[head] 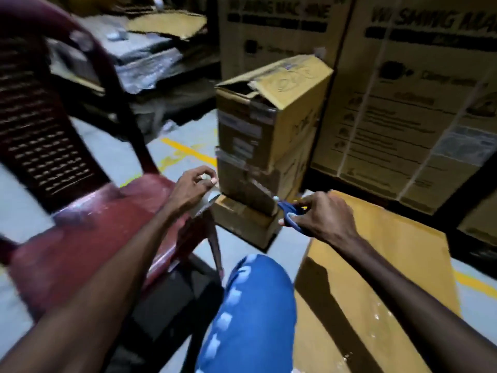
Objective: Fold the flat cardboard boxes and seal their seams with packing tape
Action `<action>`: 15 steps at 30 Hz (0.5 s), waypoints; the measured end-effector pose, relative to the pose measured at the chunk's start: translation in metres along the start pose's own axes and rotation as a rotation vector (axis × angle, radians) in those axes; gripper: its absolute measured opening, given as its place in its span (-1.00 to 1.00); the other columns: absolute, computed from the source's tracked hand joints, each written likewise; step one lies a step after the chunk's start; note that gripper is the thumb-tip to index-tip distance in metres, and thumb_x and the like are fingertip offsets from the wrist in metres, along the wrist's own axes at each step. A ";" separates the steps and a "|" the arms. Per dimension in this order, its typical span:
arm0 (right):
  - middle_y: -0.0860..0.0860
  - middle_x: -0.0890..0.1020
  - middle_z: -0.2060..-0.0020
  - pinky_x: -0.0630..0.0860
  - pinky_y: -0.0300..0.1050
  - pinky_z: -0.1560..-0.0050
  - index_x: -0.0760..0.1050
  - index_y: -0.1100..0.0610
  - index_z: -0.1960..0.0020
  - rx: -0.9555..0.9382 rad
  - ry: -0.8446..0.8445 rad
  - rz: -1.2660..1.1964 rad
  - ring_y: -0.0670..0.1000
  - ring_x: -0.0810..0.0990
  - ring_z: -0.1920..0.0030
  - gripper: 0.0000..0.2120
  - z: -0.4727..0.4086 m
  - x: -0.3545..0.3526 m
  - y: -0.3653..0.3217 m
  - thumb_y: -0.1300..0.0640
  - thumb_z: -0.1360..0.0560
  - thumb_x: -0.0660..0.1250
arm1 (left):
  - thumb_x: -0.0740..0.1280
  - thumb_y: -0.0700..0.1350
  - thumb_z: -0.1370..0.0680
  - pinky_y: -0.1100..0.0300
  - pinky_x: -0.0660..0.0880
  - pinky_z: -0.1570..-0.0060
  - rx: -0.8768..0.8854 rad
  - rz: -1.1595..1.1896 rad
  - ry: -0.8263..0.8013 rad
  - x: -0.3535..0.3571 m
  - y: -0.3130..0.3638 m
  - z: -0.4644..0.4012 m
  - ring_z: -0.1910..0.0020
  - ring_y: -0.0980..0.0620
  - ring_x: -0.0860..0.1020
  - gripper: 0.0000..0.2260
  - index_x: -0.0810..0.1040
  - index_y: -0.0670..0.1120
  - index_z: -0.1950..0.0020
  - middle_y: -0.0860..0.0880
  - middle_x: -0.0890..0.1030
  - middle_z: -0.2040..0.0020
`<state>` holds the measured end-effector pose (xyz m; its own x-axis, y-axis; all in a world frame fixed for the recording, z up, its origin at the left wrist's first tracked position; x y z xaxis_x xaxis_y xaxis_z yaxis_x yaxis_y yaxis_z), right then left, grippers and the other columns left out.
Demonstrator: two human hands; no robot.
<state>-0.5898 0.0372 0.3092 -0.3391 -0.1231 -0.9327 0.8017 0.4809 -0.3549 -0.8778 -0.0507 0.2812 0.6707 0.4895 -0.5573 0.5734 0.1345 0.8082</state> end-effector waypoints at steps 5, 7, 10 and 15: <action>0.14 0.65 -0.02 0.43 -0.06 0.10 0.61 0.00 -0.13 -0.233 -0.093 0.014 0.22 0.60 -0.12 -0.61 -0.007 0.076 -0.148 -0.20 -0.40 0.41 | 0.34 -0.10 -0.54 0.21 0.42 0.05 -0.092 -0.111 0.133 -0.098 -0.068 0.053 0.14 0.13 0.53 -0.92 0.58 -0.10 0.07 -0.05 0.59 0.12; 0.14 0.63 -0.04 0.42 -0.02 0.11 0.51 0.04 -0.13 -0.302 -0.131 -0.028 0.23 0.59 -0.11 -0.64 -0.007 0.113 -0.196 -0.15 -0.44 0.39 | 0.33 -0.27 -0.58 0.41 0.43 0.13 -0.170 -0.056 0.177 -0.118 -0.094 0.078 0.24 0.31 0.53 -0.95 0.55 -0.13 0.04 -0.03 0.55 0.16; 0.15 0.65 0.05 0.35 -0.04 0.21 0.53 0.06 -0.01 -0.366 -0.152 -0.127 0.23 0.62 -0.02 -0.76 -0.003 0.153 -0.245 -0.09 -0.48 0.40 | 0.38 -0.15 -0.54 0.29 0.49 0.11 -0.228 0.018 0.287 -0.131 -0.134 0.113 0.19 0.24 0.54 -0.95 0.57 -0.01 0.04 -0.04 0.58 0.16; 0.19 0.66 0.06 0.29 -0.10 0.22 0.64 0.13 -0.03 -0.434 -0.236 -0.024 0.24 0.64 0.01 -0.82 0.006 0.197 -0.278 0.08 -0.50 0.36 | 0.45 0.02 -0.55 0.15 0.52 0.21 -0.418 0.279 0.604 -0.140 -0.176 0.141 0.32 0.16 0.51 -0.74 0.56 -0.07 0.28 0.07 0.57 0.35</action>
<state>-0.8767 -0.1256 0.2243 -0.1937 -0.3078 -0.9315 0.4991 0.7865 -0.3637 -1.0059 -0.2644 0.1903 0.3230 0.9206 -0.2193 0.1163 0.1914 0.9746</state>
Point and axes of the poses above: each hand's wrist, its own z-axis away from the middle knuckle, its own x-axis out of the palm, y = z × x, the point moved 9 cm from there along -z, towards the middle knuckle
